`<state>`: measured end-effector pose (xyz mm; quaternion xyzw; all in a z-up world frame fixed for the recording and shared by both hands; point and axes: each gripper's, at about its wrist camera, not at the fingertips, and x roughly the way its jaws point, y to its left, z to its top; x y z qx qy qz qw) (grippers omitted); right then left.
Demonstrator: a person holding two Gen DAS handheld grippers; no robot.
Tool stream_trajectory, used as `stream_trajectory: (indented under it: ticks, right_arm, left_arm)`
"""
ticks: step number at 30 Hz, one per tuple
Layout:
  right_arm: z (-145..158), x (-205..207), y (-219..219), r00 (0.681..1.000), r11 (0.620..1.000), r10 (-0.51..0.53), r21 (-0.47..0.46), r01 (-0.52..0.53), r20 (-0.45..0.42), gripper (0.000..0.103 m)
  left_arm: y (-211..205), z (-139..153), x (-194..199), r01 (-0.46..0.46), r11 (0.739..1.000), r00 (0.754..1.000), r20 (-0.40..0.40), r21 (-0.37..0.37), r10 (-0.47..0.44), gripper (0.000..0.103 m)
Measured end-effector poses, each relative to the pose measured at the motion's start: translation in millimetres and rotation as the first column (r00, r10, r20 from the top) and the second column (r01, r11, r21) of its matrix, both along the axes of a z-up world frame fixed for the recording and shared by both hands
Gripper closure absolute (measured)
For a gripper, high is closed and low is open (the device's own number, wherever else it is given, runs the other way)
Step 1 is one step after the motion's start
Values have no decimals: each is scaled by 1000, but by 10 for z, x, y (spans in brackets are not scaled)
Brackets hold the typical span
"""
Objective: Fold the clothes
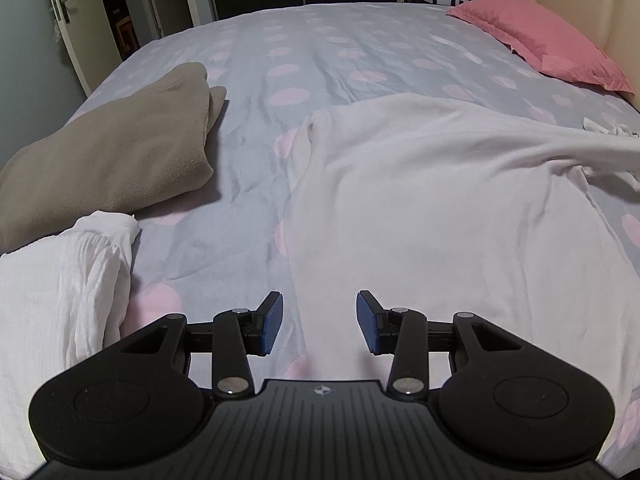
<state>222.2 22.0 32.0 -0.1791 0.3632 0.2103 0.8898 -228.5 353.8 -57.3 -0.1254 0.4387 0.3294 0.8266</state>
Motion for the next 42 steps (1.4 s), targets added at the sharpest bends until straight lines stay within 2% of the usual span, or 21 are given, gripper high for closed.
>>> stream_trajectory:
  ticks: [3,5,8,12,16,19,22,30,34,37,40,41,42]
  right_arm:
    - [-56,153,-2,999,1000,13,22,-13,-37,98]
    - [-158,197,30,999,1000,2,-12,-3,-53,94]
    - [-216,213,38,1000,998,-13,-56,12,-27,92]
    - [-181,123,25,997,1000,28,2,-28,-75,91]
    - [-253,-128,160,984,993,116,24,-113,-139,79]
    - [-345,-346,289,963,983,182,36,-179,-200,76]
    - [-452,-581,443,937,969,246,35,-245,-249,70]
    - [-681,-1384,821,857,907,405,25,-420,-320,58]
    - [-803,-1777,927,801,866,479,43,-499,-359,53]
    - [-955,-1966,994,778,833,513,-8,-553,-363,46]
    - [-1144,-1961,1019,786,823,494,-91,-560,-371,43]
    - [-1204,-1902,1001,796,835,468,-103,-541,-384,43]
    - [-1260,-1826,973,806,852,436,-106,-513,-401,43]
  left_arm:
    - [28,-37,13,-3,1000,1000,-5,-9,3,65]
    - [35,-51,22,0,1000,1000,-9,-12,0,65]
    - [46,-65,24,4,1000,1000,-12,-17,-4,65]
    - [38,-98,7,14,1000,1000,-24,-27,-15,65]
    - [12,-139,-44,16,999,999,-43,-42,-18,64]
    - [-9,-167,-115,11,998,999,-51,-65,-15,63]
    - [-41,-201,-229,-3,996,999,-48,-94,-2,57]
    - [-191,-369,-497,-49,977,999,-13,-207,47,51]
    - [-306,-465,-552,-54,975,998,-41,-217,46,49]
    - [-344,-604,-577,-82,963,994,-97,-257,58,49]
    - [-407,-681,-576,-69,962,991,-128,-264,36,50]
    - [-424,-692,-575,-60,962,991,-130,-265,26,51]
    - [-430,-691,-572,-50,962,992,-125,-270,16,58]
